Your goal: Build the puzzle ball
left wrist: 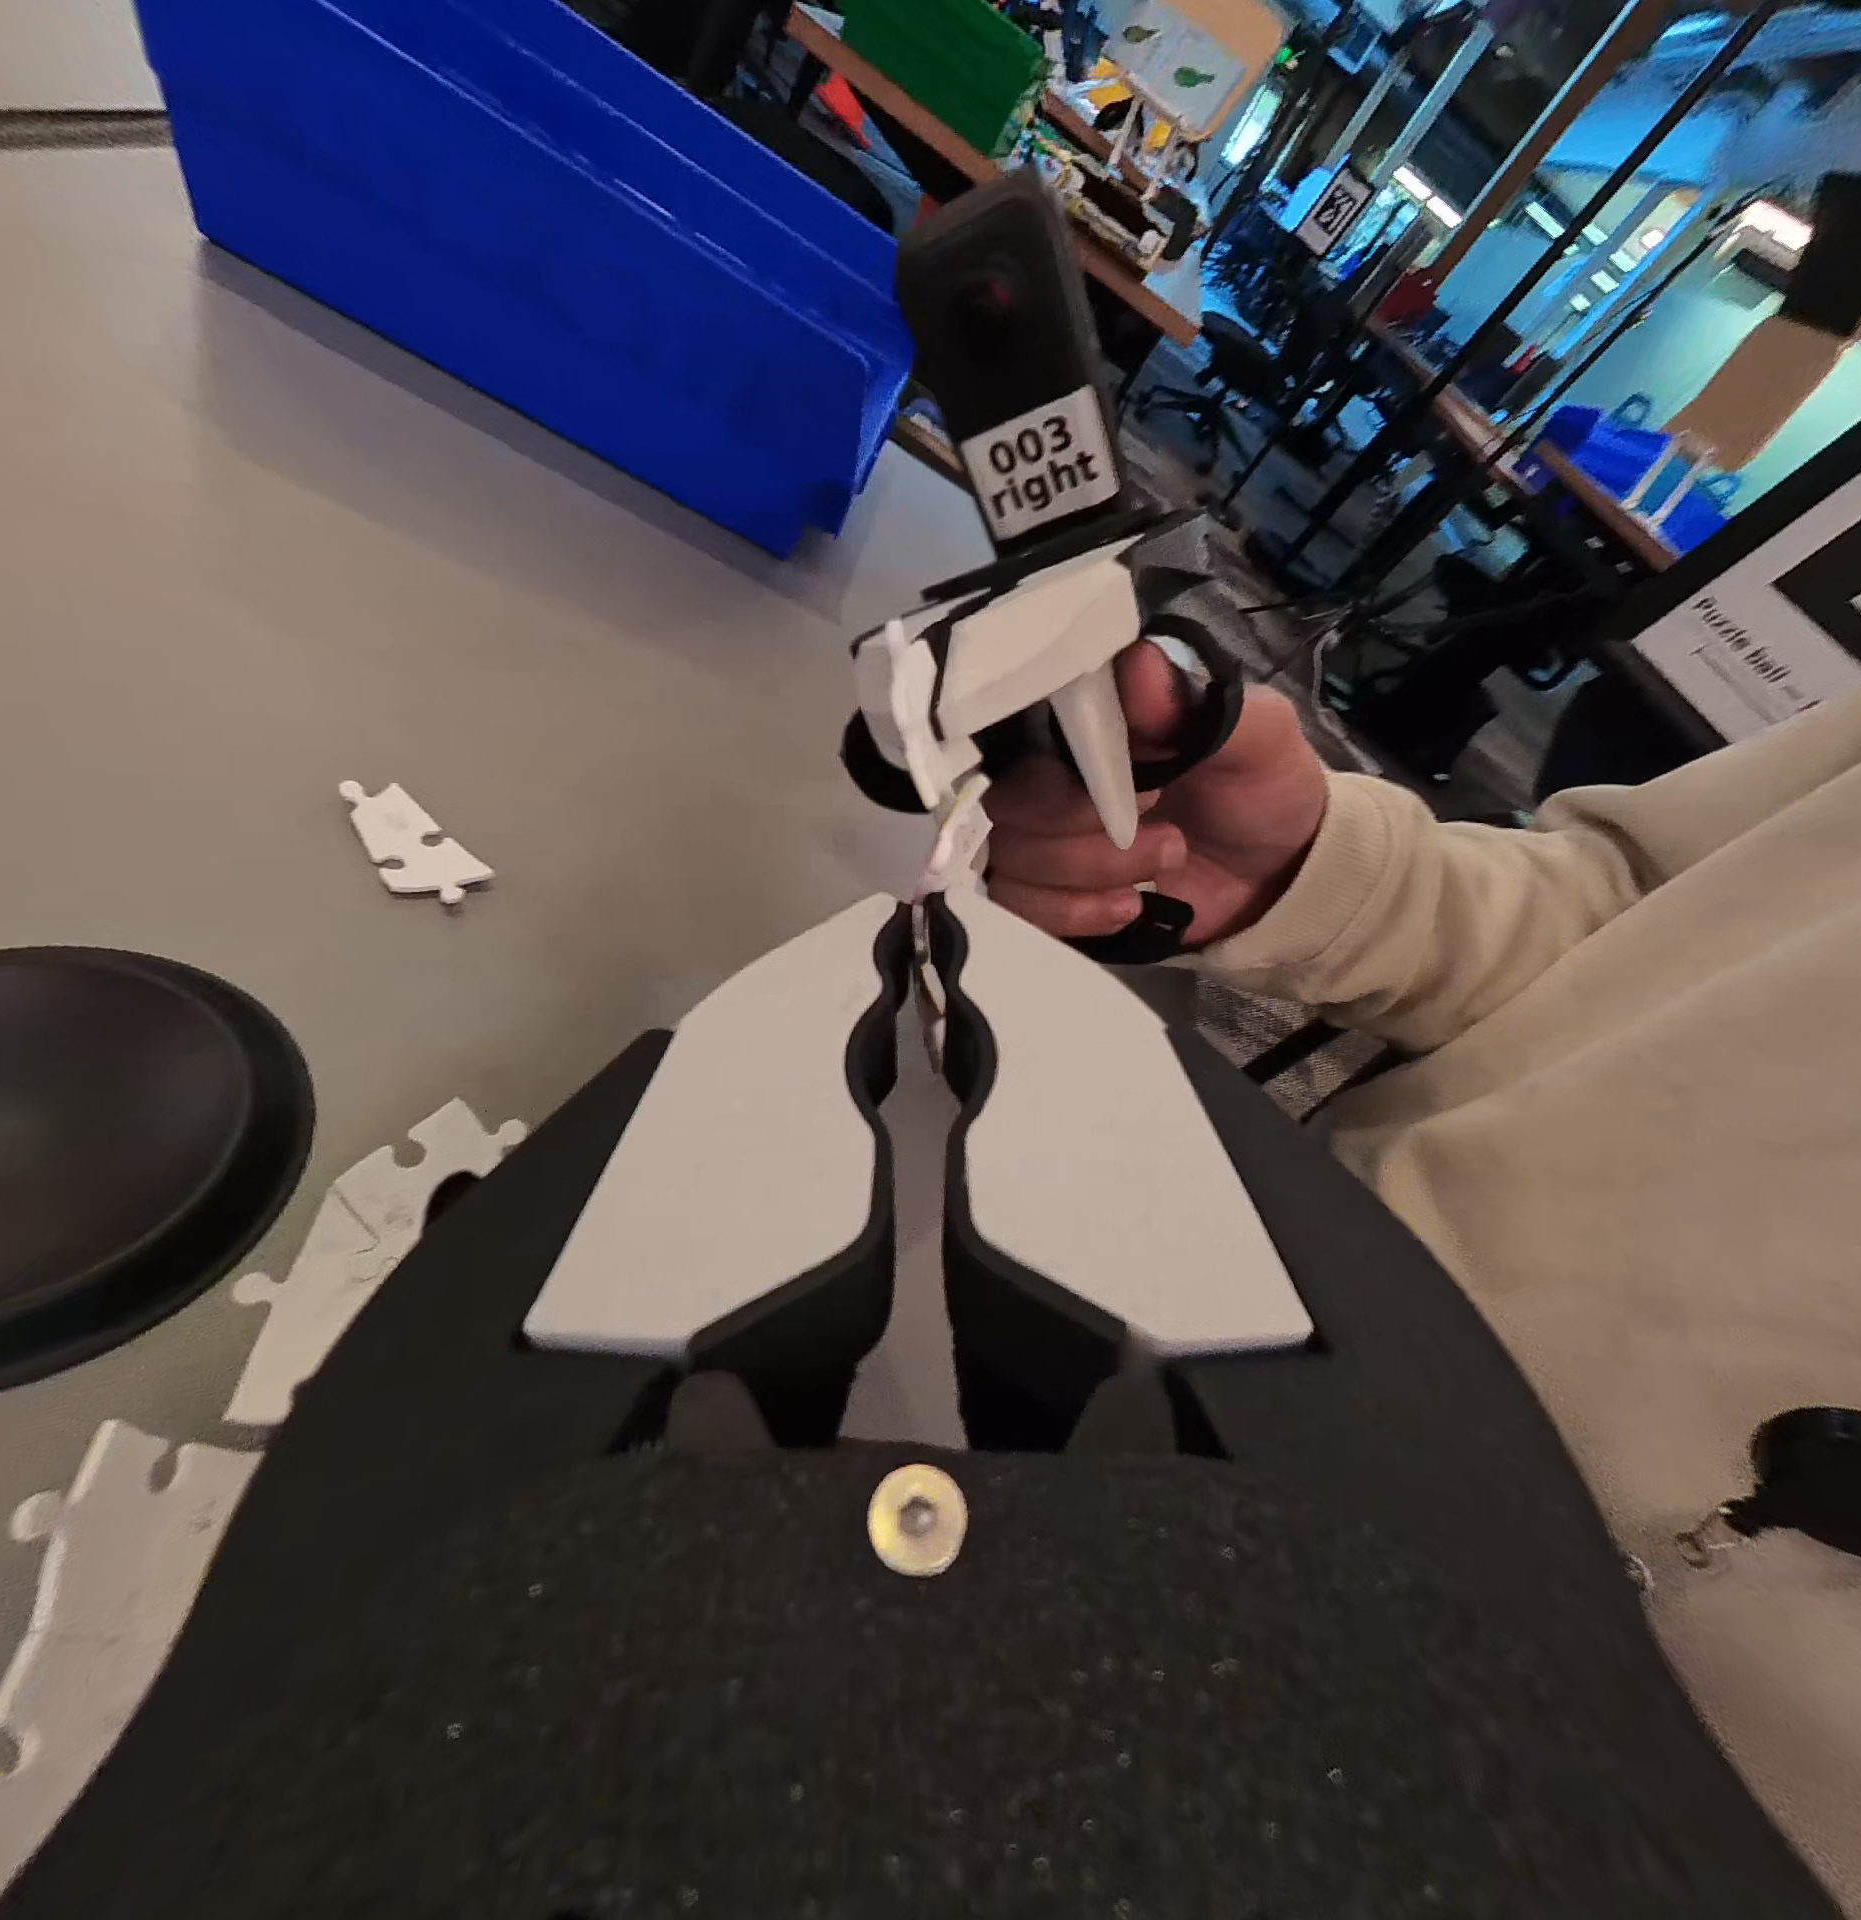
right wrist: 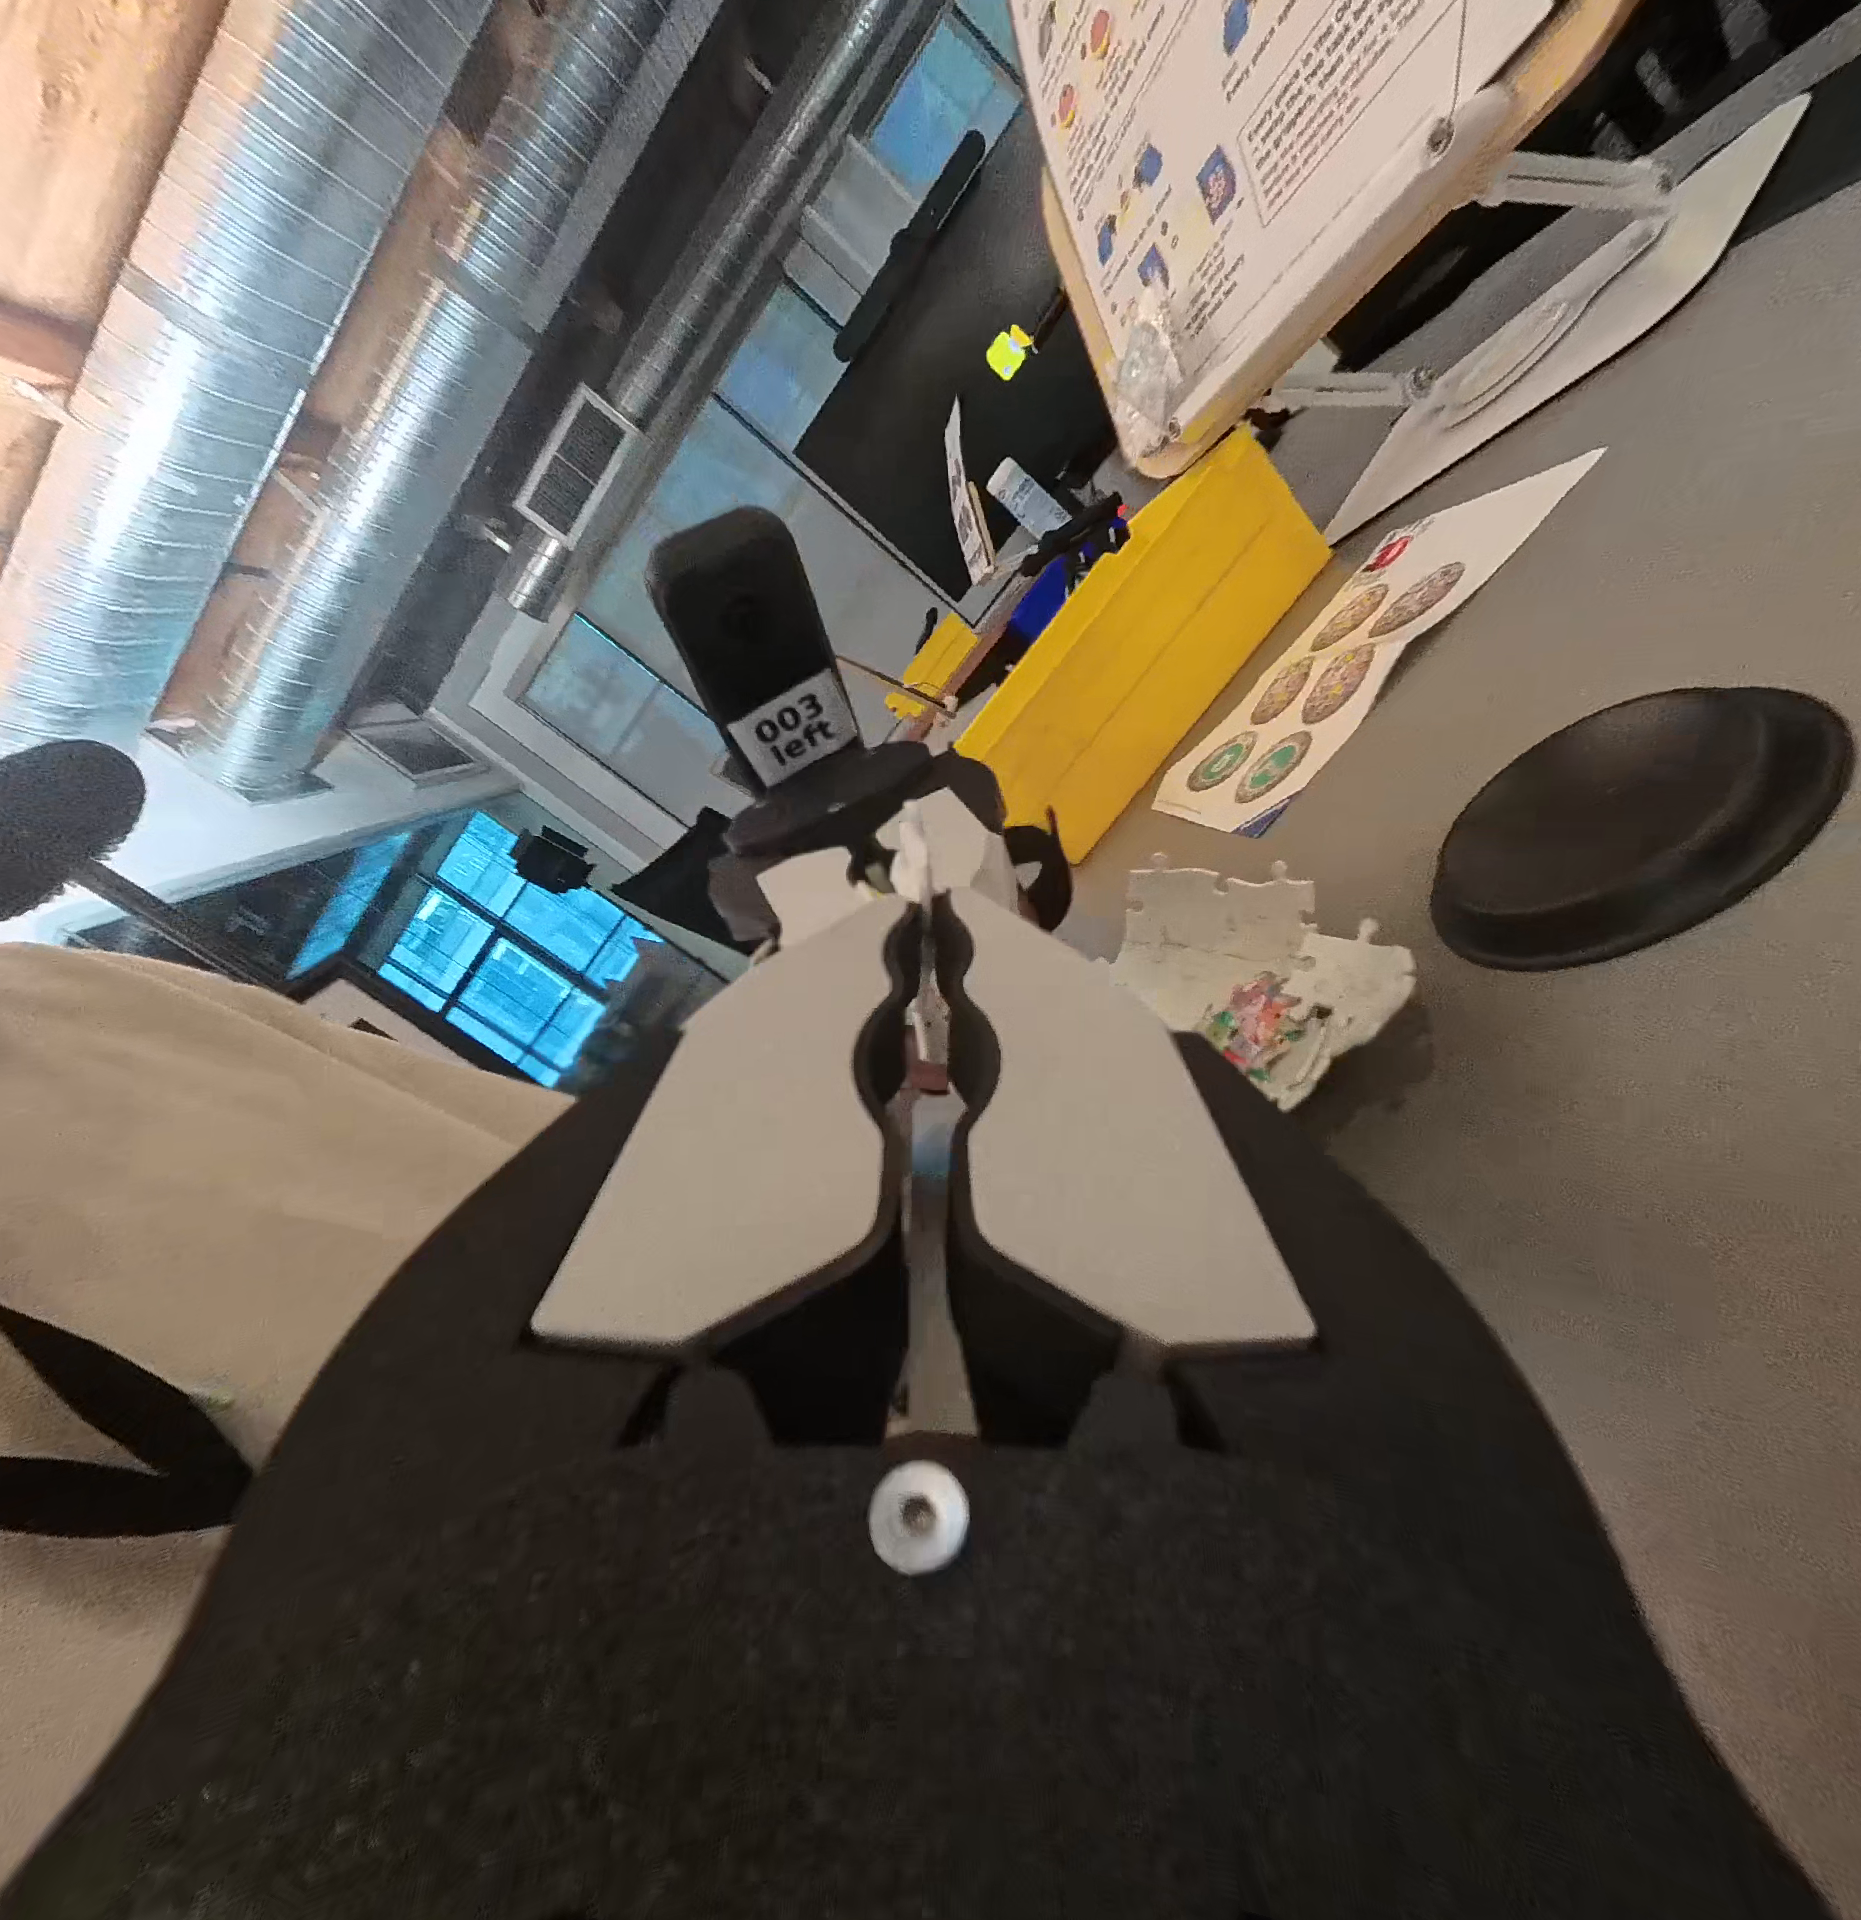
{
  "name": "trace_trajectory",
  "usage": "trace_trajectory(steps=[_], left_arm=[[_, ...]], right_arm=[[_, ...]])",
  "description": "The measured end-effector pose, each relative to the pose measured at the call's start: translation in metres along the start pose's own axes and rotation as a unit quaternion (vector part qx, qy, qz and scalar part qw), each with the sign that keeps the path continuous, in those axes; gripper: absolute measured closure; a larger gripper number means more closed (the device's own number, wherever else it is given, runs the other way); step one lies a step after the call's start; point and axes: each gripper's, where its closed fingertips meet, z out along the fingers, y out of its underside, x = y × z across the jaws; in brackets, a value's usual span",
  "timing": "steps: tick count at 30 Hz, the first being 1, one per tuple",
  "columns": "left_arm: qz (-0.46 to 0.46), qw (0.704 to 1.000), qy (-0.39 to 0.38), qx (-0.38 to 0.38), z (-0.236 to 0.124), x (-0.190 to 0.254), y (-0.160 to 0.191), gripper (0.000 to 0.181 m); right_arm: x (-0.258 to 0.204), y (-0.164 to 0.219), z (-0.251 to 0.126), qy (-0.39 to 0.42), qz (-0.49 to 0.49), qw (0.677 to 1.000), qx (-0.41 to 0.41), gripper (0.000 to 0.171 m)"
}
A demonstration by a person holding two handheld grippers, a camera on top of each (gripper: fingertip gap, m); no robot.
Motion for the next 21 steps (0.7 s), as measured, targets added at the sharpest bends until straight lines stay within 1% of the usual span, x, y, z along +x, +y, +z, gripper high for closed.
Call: trace_trajectory(steps=[2, 3, 4, 5, 6, 7, 8, 9, 10, 11, 12, 14, 15, 16, 17, 18, 19, 20, 21], left_arm=[[0.001, 1.0, -0.015, -0.015, 0.001, -0.002, 0.002, 0.179], [-0.005, 1.0, -0.021, -0.022, 0.001, -0.003, 0.002, 0.179], [-0.01, 0.999, -0.025, -0.031, 0.001, -0.004, 0.003, 0.179], [-0.012, 0.999, -0.031, -0.042, 0.002, -0.006, 0.005, 0.179], [-0.012, 0.997, -0.047, -0.056, 0.001, -0.01, 0.007, 0.179], [-0.011, 0.996, -0.066, -0.066, -0.002, -0.015, 0.01, 0.179], [-0.015, 0.996, -0.069, -0.06, -0.007, -0.018, 0.01, 0.179], [-0.02, 0.997, -0.06, -0.046, -0.012, -0.018, 0.007, 0.179], [-0.023, 0.997, -0.064, -0.04, -0.017, -0.02, 0.007, 0.179], [-0.025, 0.997, -0.068, -0.039, -0.02, -0.021, 0.007, 0.179], [-0.025, 0.997, -0.061, -0.036, -0.023, -0.019, 0.007, 0.179], [-0.029, 0.999, -0.036, -0.009, -0.026, -0.01, -0.001, 0.179], [-0.036, 0.999, -0.018, 0.003, -0.027, -0.004, -0.005, 0.179], [-0.041, 0.999, -0.009, 0.01, -0.026, -0.002, -0.007, 0.179], [-0.045, 0.999, -0.012, 0.015, -0.026, -0.003, -0.009, 0.179], [-0.049, 0.999, -0.005, 0.014, -0.024, -0.002, -0.009, 0.179], [-0.053, 0.999, 0.006, 0.014, -0.022, 0.0, -0.01, 0.179], [-0.057, 0.998, 0.008, 0.014, -0.021, -0.002, -0.01, 0.179], [-0.062, 0.998, 0.012, 0.012, -0.019, -0.002, -0.01, 0.179]], right_arm=[[0.004, -0.001, -0.002, 0.038, -0.056, 0.998, -0.009, 0.17], [0.003, 0.0, -0.004, 0.068, -0.105, 0.992, -0.014, 0.17], [0.004, 0.001, -0.005, 0.103, -0.172, 0.979, -0.028, 0.17], [0.005, 0.002, -0.006, 0.147, -0.256, 0.954, -0.049, 0.169], [0.012, -0.002, -0.011, 0.221, -0.34, 0.912, -0.061, 0.17], [0.013, -0.015, -0.02, 0.272, -0.393, 0.878, -0.04, 0.17], [0.007, -0.025, -0.028, 0.267, -0.391, 0.881, -0.014, 0.17], [0.011, -0.03, -0.036, 0.261, -0.356, 0.897, -0.013, 0.17], [0.02, -0.035, -0.048, 0.272, -0.325, 0.905, -0.019, 0.17], [0.025, -0.046, -0.062, 0.288, -0.317, 0.904, -0.013, 0.17], [0.027, -0.057, -0.077, 0.313, -0.315, 0.896, -0.027, 0.17], [0.043, -0.09, -0.123, 0.405, -0.307, 0.859, -0.065, 0.17], [0.052, -0.109, -0.15, 0.442, -0.283, 0.848, -0.073, 0.17], [0.066, -0.124, -0.18, 0.478, -0.234, 0.842, -0.088, 0.17], [0.083, -0.136, -0.212, 0.518, -0.177, 0.83, -0.108, 0.17], [0.101, -0.15, -0.242, 0.556, -0.154, 0.809, -0.117, 0.17], [0.119, -0.164, -0.269, 0.594, -0.152, 0.78, -0.124, 0.169], [0.138, -0.165, -0.291, 0.62, -0.134, 0.756, -0.162, 0.169], [0.152, -0.162, -0.304, 0.63, -0.117, 0.74, -0.202, 0.162]])
